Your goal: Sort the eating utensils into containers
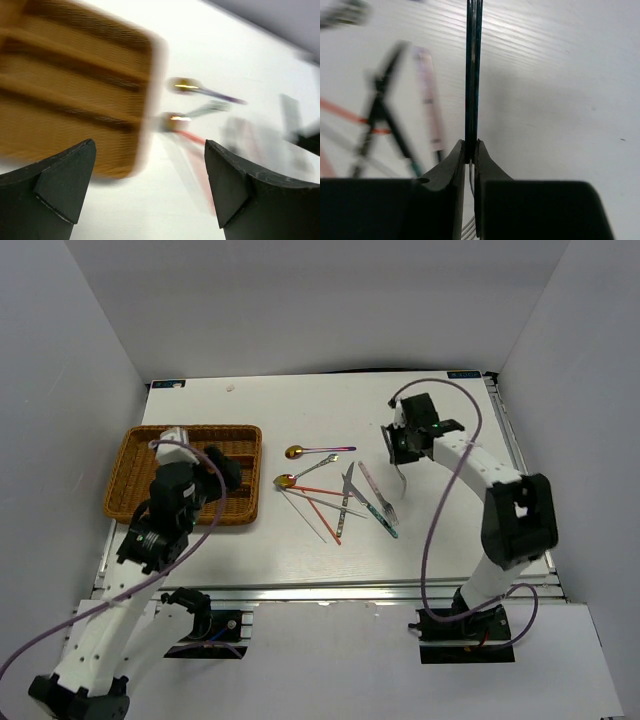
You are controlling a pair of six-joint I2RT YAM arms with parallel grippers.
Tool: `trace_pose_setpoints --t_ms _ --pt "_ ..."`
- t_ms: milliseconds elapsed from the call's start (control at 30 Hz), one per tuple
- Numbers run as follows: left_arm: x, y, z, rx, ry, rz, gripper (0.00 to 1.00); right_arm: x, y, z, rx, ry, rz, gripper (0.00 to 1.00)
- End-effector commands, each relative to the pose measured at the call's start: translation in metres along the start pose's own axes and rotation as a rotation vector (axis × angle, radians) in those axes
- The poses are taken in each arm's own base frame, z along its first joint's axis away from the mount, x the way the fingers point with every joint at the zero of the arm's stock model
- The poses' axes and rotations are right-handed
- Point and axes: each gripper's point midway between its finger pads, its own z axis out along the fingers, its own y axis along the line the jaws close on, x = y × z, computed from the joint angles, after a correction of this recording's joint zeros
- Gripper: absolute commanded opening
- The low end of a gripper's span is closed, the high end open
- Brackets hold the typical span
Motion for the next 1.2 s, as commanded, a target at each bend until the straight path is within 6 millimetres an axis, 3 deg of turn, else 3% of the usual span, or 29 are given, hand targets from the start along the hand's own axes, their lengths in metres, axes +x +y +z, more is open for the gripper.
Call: trace_pose_setpoints --t_ms 0,33,67,100,133,167,267,467,600,667,733,900,933,1000,1033,1100,1133,1167 --pt "-0.011 -0.127 -0.023 0.644 0.070 -0.166 0.98 -0.065 0.069 -0.094 -0.370 -0.260 0.041 0.00" --pt "0.005 -0.142 -0.020 0.739 0.123 -0.208 0.98 -0.070 0.108 -0.135 -0.624 -0.318 0.030 0.00" --pt "0.004 -0.160 -0.030 0.841 0.166 -0.327 0.98 -0.053 0.126 -0.143 -0.748 -0.288 0.038 0.00" --pt "-0.024 -0.181 -0.048 1.010 0.064 -0.372 0.98 -0.046 0.141 -0.159 -0.865 -0.289 0.043 0.00" --pt "-0.010 -0.189 -0.053 1.081 0.145 -0.445 0.98 -0.051 0.163 -0.208 -1.073 -0.404 -0.051 0.00" --pt "-0.027 -0.197 -0.067 1.177 0.076 -0.460 0.98 -0.030 0.173 -0.211 -1.161 -0.333 0.046 0.00" --pt "-0.019 -0.208 -0.065 1.190 0.103 -0.464 0.98 -0.021 0.195 -0.250 -1.261 -0.403 -0.008 0.00" --pt "-0.001 -0.224 -0.060 1.146 0.139 -0.382 0.98 -0.009 0.215 -0.261 -1.281 -0.366 -0.004 0.00" --pt "0.020 -0.224 -0.045 1.082 0.186 -0.353 0.98 -0.007 0.223 -0.271 -1.308 -0.356 -0.023 0.00" --pt "0.020 -0.226 -0.044 1.086 0.191 -0.352 0.98 -0.007 0.232 -0.278 -1.325 -0.346 -0.045 0.00" --pt "0.018 -0.231 -0.048 1.120 0.193 -0.354 0.92 -0.007 0.239 -0.279 -1.340 -0.323 -0.055 0.00" --pt "0.013 -0.236 -0.050 1.133 0.186 -0.327 0.58 -0.007 0.254 -0.280 -1.371 -0.276 -0.086 0.00" --pt "0.012 -0.236 -0.050 1.132 0.185 -0.323 0.38 -0.005 0.258 -0.279 -1.377 -0.258 -0.088 0.00" --pt "0.008 -0.235 -0.052 1.132 0.171 -0.329 0.18 -0.008 0.260 -0.280 -1.380 -0.258 -0.090 0.00" --pt "0.008 -0.234 -0.053 1.128 0.165 -0.333 0.00 -0.009 0.260 -0.280 -1.383 -0.261 -0.095 0.00" --pt "-0.001 -0.230 -0.059 1.134 0.129 -0.345 0.00 -0.011 0.259 -0.283 -1.384 -0.283 -0.111 0.04" --pt "0.001 -0.224 -0.053 1.083 0.123 -0.357 0.00 -0.014 0.256 -0.286 -1.373 -0.310 -0.110 0.11" --pt "-0.007 -0.217 -0.056 1.060 0.088 -0.367 0.00 -0.015 0.252 -0.285 -1.355 -0.319 -0.103 0.33"
